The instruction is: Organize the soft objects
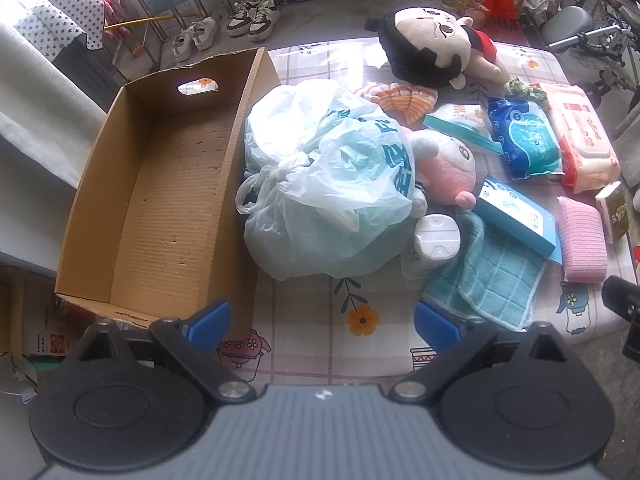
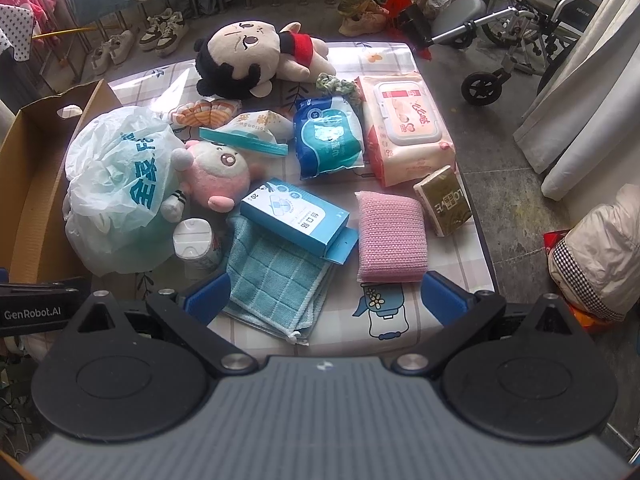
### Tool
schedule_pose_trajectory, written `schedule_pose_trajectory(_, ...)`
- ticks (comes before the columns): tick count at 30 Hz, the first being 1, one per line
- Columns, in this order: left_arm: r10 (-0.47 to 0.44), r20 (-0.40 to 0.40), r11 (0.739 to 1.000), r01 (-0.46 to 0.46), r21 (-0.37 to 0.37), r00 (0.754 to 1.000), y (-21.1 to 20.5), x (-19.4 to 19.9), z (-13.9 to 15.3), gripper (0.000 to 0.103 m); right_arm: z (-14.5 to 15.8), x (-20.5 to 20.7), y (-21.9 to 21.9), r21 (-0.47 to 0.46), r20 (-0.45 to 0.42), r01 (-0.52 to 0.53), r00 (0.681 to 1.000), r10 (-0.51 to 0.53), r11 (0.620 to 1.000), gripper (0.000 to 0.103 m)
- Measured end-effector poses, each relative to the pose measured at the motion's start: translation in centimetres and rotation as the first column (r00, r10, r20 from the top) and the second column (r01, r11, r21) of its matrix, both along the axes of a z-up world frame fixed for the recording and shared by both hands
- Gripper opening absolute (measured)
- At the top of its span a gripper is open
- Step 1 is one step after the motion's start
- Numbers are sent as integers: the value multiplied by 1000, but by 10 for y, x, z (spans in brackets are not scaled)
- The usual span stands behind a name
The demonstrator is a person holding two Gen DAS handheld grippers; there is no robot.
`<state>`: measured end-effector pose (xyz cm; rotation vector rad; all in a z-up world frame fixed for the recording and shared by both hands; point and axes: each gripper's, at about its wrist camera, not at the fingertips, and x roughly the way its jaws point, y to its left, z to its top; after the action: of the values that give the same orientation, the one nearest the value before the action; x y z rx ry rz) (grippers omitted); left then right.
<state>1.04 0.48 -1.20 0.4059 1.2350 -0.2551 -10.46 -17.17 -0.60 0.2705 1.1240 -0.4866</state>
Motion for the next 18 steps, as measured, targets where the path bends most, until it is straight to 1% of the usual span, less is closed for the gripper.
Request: schedule_pose_trajectory(18, 2, 5, 1000, -2, 0, 1000, 9, 6, -2, 99, -1, 5, 7, -4, 0, -6, 1000, 6, 1000, 102)
